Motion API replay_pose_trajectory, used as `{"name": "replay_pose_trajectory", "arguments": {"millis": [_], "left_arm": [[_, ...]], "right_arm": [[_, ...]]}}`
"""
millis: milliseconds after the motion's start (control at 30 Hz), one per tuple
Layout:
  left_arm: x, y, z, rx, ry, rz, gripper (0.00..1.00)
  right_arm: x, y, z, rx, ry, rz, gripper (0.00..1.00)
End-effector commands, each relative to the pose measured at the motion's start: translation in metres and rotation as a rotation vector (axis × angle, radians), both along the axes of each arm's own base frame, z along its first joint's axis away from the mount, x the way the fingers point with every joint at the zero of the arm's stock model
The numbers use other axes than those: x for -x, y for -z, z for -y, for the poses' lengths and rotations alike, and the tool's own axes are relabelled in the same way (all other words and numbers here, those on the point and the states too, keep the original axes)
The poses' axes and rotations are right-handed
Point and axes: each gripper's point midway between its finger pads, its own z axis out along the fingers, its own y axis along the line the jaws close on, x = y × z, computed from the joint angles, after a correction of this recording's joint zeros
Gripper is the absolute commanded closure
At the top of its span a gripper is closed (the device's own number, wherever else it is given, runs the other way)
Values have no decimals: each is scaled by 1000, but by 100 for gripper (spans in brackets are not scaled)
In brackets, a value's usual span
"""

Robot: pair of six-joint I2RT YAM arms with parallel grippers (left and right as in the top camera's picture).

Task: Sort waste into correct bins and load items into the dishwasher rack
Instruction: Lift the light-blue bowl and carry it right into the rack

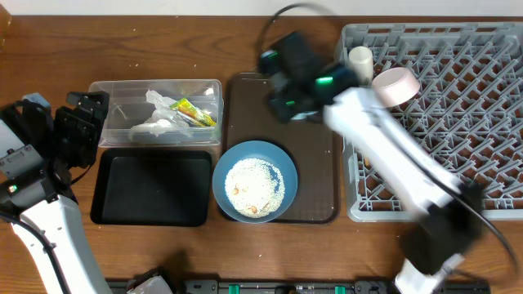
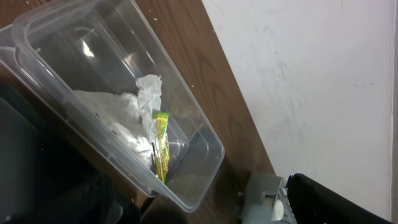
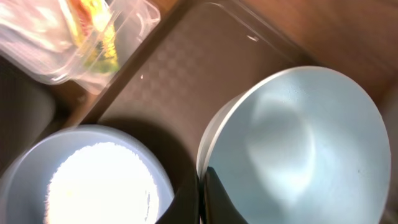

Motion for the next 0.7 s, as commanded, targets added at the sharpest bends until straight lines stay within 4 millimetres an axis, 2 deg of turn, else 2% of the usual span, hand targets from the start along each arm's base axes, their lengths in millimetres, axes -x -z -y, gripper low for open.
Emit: {"name": "replay_pose_trajectory", "arguments": {"millis": [0, 167, 233, 333, 467, 667], "left_arm": [[0, -3, -1, 4, 0, 7, 9], [0, -3, -1, 4, -1, 7, 9], [0, -3, -1, 4, -1, 7, 9], [0, -3, -1, 4, -1, 7, 9], [0, -3, -1, 4, -1, 7, 9], [0, -3, -1, 4, -1, 7, 9]], "right_arm": [[16, -52, 39, -106, 87, -13, 99], [36, -71, 108, -113, 223, -90, 99], [43, -73, 126, -154, 261, -139, 99], [50, -73, 136, -226, 232, -192, 99], [54, -76, 134, -392, 149, -243, 99], [56, -57, 144, -572, 122, -306, 99]]}}
